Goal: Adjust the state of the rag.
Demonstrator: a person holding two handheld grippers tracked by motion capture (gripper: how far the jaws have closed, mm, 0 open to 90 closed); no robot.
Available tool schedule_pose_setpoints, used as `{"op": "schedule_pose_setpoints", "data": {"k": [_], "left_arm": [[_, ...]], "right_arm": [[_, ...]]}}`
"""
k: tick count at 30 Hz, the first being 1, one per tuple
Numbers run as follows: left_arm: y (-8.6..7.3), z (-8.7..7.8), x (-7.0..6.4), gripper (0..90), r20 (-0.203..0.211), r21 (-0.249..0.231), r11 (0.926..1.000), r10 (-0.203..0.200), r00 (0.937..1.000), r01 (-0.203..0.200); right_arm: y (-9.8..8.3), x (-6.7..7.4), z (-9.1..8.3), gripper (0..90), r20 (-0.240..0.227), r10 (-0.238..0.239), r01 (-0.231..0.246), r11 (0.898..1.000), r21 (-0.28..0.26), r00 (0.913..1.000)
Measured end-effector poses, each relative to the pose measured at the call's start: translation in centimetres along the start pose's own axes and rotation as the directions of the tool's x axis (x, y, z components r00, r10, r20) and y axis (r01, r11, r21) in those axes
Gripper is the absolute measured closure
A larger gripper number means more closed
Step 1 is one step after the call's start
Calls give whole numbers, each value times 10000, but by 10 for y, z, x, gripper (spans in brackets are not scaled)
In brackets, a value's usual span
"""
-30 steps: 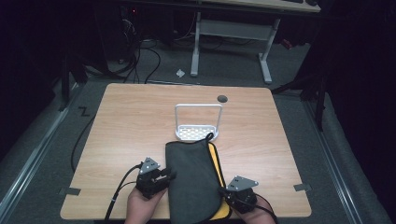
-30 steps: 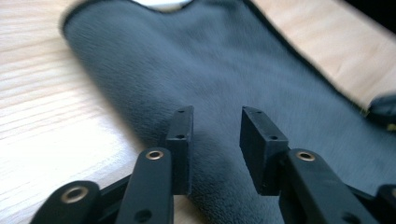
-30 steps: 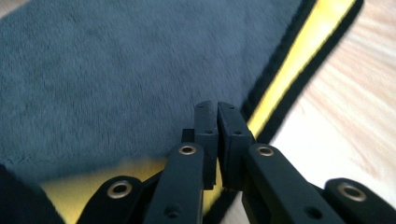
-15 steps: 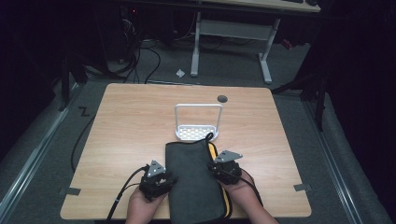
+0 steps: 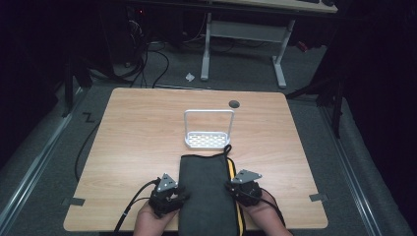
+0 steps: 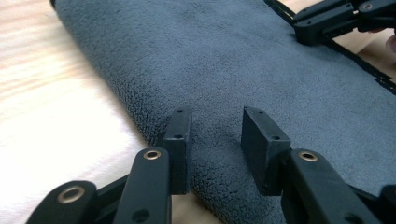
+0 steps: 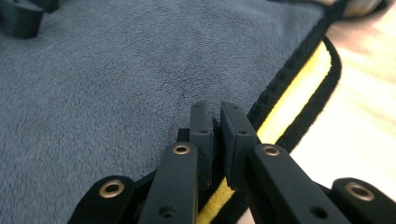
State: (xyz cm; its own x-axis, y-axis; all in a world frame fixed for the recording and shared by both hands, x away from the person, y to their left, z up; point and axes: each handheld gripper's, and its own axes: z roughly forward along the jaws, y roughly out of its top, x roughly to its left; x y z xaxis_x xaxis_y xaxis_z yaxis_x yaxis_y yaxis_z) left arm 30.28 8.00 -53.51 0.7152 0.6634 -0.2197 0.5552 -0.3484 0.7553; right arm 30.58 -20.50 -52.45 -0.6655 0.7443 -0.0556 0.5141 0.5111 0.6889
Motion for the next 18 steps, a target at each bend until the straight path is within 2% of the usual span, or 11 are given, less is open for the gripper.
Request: {"op": "schedule_pose_setpoints", "data": {"k": [2, 5, 7, 8, 11, 13, 15, 17, 18], "left_arm": [[0, 0, -2, 640, 117, 59, 10000, 2, 9999, -2], [1, 0, -1, 633, 475, 56, 9996, -295, 9984, 292], [1, -2, 7, 627, 820, -145, 9965, -808, 9934, 823], [1, -4, 12, 625, 820, -337, 9931, -1093, 9906, 1123], [7, -9, 28, 602, 369, -793, 9849, -1517, 9877, 1542], [13, -8, 38, 580, 227, -995, 9790, -1765, 9840, 1779], [20, -3, 49, 560, -26, -1281, 9692, -2124, 9772, 2103], [27, 5, 55, 545, -185, -1348, 9646, -2312, 9727, 2267], [31, 8, 56, 539, -276, -1364, 9646, -2314, 9725, 2256]], "right_arm": [[-6, 1, -5, 842, -69, 3, -3, 10000, -83, 10000], [-10, 2, -8, 842, -101, 51, -52, 9999, -114, 9999], [-10, 1, -7, 842, -113, 104, -106, 9999, -136, 9999], [-10, 1, -7, 841, -139, 121, -123, 9998, -129, 9998], [-10, 0, -6, 841, -187, 188, -191, 9997, -165, 9996], [-10, 0, -6, 841, -188, 181, -184, 9997, -181, 9997], [-10, 1, -6, 841, -169, 142, -144, 9998, -148, 9998], [-10, 1, -6, 841, -162, 106, -108, 9999, -129, 9998], [-10, 1, -6, 841, -156, 75, -78, 9998, -159, 9999]]}}
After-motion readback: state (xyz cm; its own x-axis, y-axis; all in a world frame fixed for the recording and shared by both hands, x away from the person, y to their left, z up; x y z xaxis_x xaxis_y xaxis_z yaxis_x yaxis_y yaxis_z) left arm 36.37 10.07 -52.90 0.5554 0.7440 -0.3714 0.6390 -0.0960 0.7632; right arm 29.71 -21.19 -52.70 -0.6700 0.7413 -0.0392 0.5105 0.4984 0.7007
